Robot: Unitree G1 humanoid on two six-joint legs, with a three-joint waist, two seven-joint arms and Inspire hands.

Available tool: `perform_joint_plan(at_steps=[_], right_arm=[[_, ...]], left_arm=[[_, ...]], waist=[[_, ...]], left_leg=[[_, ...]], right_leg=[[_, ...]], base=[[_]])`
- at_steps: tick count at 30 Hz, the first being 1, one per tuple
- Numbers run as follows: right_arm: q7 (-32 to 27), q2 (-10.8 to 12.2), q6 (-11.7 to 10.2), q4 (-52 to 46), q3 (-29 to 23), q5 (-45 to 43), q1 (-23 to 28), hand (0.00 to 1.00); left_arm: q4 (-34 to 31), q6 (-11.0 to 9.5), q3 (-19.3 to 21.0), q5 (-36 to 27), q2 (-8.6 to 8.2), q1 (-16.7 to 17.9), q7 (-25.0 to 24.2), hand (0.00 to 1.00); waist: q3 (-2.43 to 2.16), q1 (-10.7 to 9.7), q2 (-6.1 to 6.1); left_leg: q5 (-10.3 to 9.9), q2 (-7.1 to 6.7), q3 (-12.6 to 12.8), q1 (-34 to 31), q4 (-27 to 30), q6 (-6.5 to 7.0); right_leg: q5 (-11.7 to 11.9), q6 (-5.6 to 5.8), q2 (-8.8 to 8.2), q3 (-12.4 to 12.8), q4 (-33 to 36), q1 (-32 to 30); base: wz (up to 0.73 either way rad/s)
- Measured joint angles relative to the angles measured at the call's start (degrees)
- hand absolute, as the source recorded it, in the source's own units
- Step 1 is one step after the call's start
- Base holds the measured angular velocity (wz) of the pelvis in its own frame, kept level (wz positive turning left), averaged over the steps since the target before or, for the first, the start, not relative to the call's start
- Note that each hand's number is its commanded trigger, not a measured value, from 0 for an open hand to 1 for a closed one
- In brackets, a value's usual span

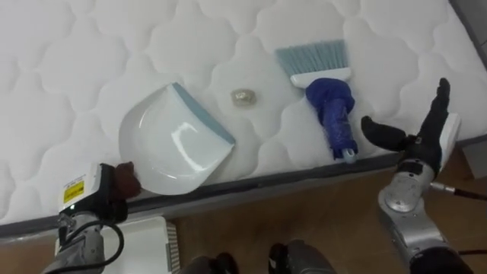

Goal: Clean bed

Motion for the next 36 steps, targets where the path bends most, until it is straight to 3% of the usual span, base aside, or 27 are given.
perform_joint_plan(at_steps=[7, 12, 16, 28, 36], right_arm=[[0.82, -0.16, -0.27, -0.01, 2.51, -0.17, -0.6, 0.0], [2.8, -0.37, -0.24, 0.64, 3.3, -0.13, -2.07, 0.0], [4.9, -0.71, -0.14, 4.01, 4.48, 1.45, -4.36, 0.0], [13.99, -3.62, 1.07, 14.82, 4.7, 14.72, -7.94, 0.0], [19.27, -4.25, 2.67, 21.08, 4.54, 18.54, -11.71, 0.0]], left_arm=[[0.12, 0.01, 0.02, 0.09, 0.03, -0.75, -2.73, 1.0], [0.09, 0.18, 0.06, 0.25, 0.11, -1.66, -4.43, 1.0], [-0.08, 0.4, 0.04, 0.18, 1.16, -2.47, -5.03, 1.0], [-2.39, 0.68, -0.97, 0.09, 2.5, -4.49, -7.12, 1.0], [-4.56, 1.73, -1.01, 0.17, 2.6, -5.53, -7.82, 1.0]], waist=[[0.14, 1.68, -0.06], [0.64, 2.66, -0.11], [1.45, 3.09, -1.09], [1.6, 4.63, -1.06], [2.16, 5.01, -0.22]], left_leg=[[0.02, 0.01, 0.02, 0.03, 0.0, 0.04], [0.02, 0.02, -0.07, -0.07, -0.02, 0.04], [0.02, 0.0, -0.33, -0.33, 0.03, 0.03], [0.01, 0.31, -2.65, -3.27, 2.97, 0.05], [-0.1, 0.03, -3.29, -4.52, 3.04, 0.2]], right_leg=[[-0.03, 0.07, -0.01, -0.01, -0.1, 0.01], [-0.05, 0.04, -0.04, -0.17, 0.0, 0.0], [-0.1, -0.05, -0.18, -0.59, 0.12, -0.06], [-0.12, -0.06, -0.14, -2.35, 0.48, -0.71], [-0.21, -0.17, -0.61, -3.35, 1.07, -1.76]], base=[[0.0], [0.0], [0.06], [0.07], [0.06]])
